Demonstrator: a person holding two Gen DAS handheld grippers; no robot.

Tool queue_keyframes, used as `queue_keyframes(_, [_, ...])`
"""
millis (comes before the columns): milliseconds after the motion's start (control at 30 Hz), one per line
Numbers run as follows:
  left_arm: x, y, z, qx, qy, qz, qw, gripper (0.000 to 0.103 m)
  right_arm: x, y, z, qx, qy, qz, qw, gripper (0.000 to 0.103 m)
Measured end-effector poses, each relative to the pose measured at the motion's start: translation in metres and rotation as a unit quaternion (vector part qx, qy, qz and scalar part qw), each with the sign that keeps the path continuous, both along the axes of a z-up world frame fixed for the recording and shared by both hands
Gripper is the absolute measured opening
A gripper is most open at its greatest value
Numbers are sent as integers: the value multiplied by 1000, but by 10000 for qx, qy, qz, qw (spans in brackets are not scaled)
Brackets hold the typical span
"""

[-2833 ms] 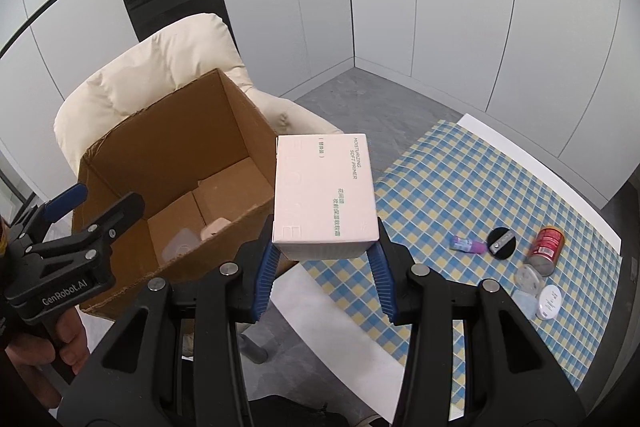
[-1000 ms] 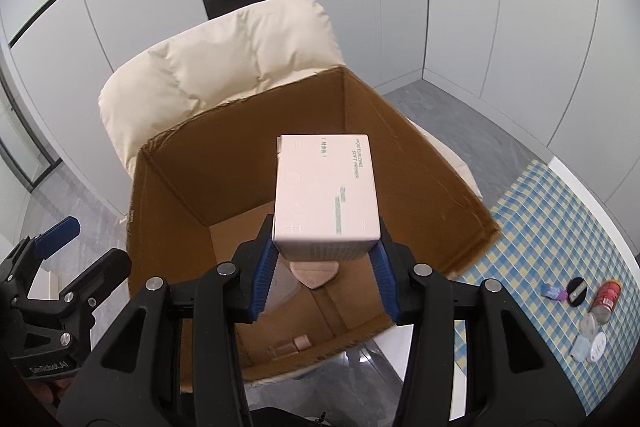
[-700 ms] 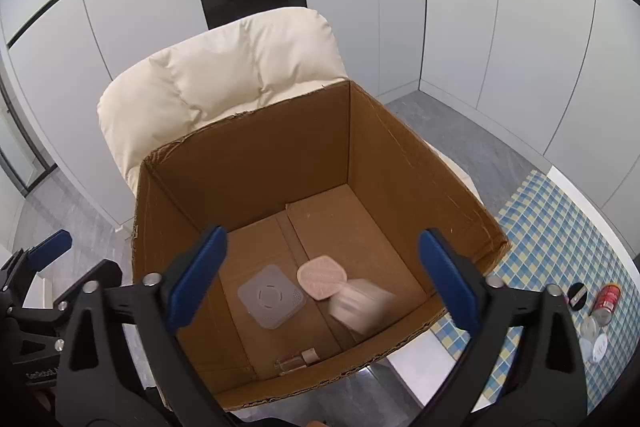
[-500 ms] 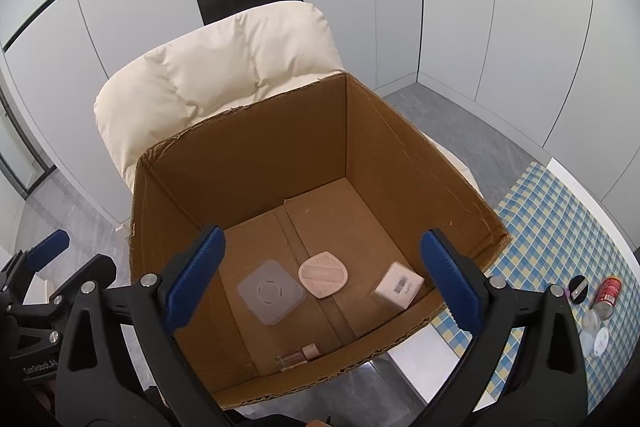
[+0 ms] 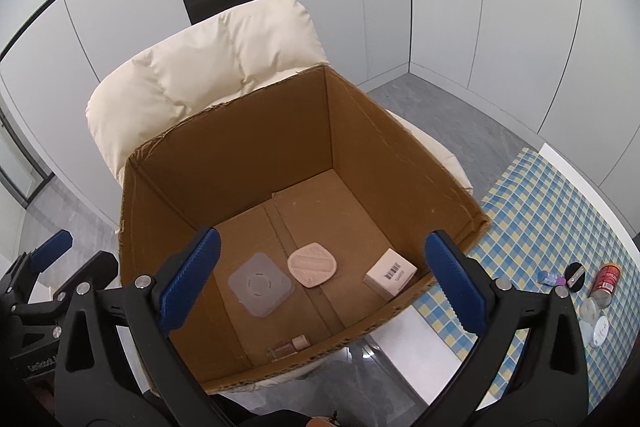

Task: Organize objects
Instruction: 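Withdraw both open tools from above the cardboard box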

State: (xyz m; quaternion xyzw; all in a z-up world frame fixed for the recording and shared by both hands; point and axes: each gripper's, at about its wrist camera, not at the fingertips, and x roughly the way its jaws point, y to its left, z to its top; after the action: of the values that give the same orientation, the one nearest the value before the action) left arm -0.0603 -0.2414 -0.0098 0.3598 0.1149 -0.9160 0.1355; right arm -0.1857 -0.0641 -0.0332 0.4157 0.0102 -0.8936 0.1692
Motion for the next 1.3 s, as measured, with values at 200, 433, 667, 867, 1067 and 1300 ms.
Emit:
queue_keyframes(200, [-7,7,-1,54,-36,11,10000,102,1,16,0,73,12,-117,9999,103])
queue_keyframes(433, [-16,18,-2,44,-85,5,10000,102,1,34,1,140,23,-254,9996,103])
queue_keyframes(667, [-25,33,-3,31,-114,-91,9999,102,2,55,1,174,46,-381,9991,103])
queue_keyframes(867, [-31,48,-4,31,-136,-194,9997,102,4,71,2,156,48,-478,9987,103])
queue_keyframes(1067, [-36,60,-4,18,-144,-282,9995,102,5,86,3,162,78,-583,9981,103])
queue_keyframes(1300, [-41,72,-4,8,-162,-363,9992,102,7,101,3,164,73,-690,9975,103])
